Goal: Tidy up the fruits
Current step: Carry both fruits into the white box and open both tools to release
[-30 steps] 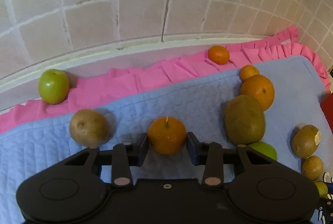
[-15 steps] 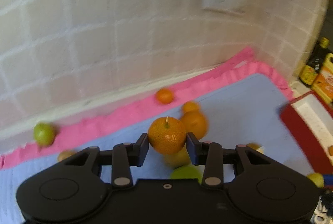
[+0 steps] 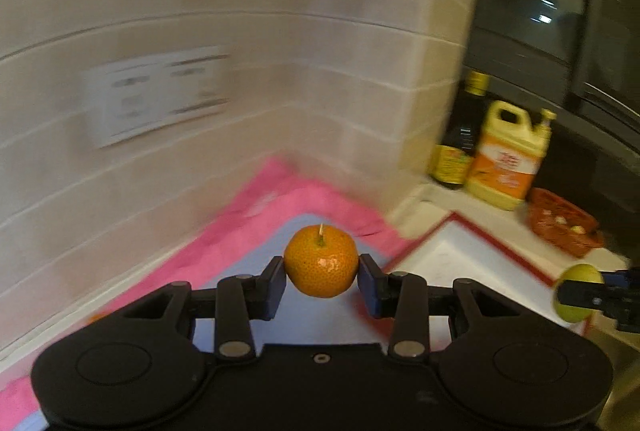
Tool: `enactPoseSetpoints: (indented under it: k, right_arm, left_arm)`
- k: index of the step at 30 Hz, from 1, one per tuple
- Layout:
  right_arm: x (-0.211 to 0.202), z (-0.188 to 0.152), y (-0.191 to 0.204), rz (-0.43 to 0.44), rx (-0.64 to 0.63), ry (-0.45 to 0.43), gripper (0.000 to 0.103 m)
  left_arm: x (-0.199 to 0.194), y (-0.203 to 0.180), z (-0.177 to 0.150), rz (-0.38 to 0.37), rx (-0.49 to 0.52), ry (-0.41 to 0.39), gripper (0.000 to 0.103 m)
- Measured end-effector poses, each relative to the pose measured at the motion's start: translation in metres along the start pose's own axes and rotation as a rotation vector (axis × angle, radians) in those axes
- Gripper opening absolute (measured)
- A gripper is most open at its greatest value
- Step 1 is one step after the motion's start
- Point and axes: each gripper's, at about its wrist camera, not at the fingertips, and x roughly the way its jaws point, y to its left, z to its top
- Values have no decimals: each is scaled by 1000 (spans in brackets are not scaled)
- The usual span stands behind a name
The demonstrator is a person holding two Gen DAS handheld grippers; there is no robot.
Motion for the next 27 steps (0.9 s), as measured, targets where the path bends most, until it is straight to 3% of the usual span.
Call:
enactPoseSetpoints:
  k: [7, 10, 12, 14, 19, 27]
  right_arm:
    - [39, 9, -71, -31, 72, 65, 47]
    - [65, 3, -91, -9, 99, 134, 47]
    - [82, -3, -99, -3, 106, 176, 47]
    - [98, -10, -104, 2, 102, 220, 47]
    - [123, -27, -104, 28, 85, 298, 47]
    - [144, -44, -95, 25, 63, 351, 47]
  left_arm:
    - [104, -62, 13, -150, 25, 148, 47]
    - [147, -79, 3, -174, 28, 231, 47]
    - [173, -90, -7, -143, 53, 277, 47]
    - [188, -100, -16, -91, 108, 300, 47]
    - [217, -96, -31, -105, 46, 377, 47]
    - [229, -100, -41, -101, 68, 410, 47]
